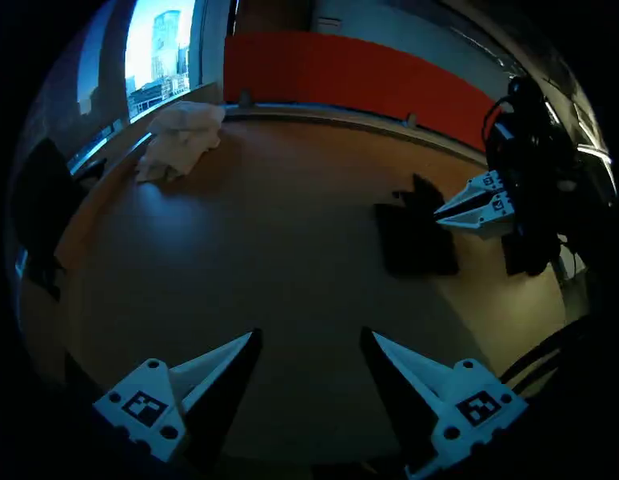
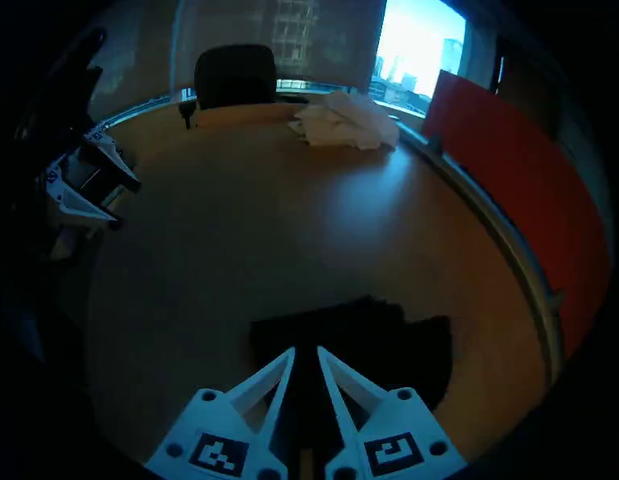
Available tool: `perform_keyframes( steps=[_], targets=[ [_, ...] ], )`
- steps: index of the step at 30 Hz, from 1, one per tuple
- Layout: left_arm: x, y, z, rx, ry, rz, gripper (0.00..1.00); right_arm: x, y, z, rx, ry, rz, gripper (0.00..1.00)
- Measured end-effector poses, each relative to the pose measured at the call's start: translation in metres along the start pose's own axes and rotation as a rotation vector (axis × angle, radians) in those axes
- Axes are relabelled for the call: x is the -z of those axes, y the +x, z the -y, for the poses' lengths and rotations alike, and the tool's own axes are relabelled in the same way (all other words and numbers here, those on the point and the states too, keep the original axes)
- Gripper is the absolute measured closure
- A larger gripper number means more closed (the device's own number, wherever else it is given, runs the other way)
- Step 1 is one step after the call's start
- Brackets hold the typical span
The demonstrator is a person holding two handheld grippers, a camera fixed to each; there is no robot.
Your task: Fold towel
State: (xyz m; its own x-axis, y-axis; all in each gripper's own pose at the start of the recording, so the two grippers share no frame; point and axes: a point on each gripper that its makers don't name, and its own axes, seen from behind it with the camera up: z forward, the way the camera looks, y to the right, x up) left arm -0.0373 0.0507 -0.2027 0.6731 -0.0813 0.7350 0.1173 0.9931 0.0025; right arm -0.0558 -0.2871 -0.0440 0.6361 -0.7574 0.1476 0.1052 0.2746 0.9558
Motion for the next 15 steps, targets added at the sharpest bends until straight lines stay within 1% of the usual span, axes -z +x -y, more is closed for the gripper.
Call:
perform_keyframes(
  steps=[2,5,10,15],
  targets=[
    [0.003,0.000,0.000,0.023,-0.005,-0.006,0.10,-0.008,-0.003,0.004,-0.011,0.010,0.010,0.97],
    [0.004,-0.001,0.003,0.038,0.002,-0.005,0.09,-0.015,-0.006,0.006,-0.022,0.016,0.020,0.97],
    [0.003,0.000,0.005,0.038,0.003,-0.006,0.10,-0.016,-0.006,0.005,-0.027,0.017,0.023,0.96],
    [0.002,0.003,0.006,0.035,0.002,-0.008,0.09,-0.014,-0.003,0.003,-0.033,0.016,0.017,0.88]
  ],
)
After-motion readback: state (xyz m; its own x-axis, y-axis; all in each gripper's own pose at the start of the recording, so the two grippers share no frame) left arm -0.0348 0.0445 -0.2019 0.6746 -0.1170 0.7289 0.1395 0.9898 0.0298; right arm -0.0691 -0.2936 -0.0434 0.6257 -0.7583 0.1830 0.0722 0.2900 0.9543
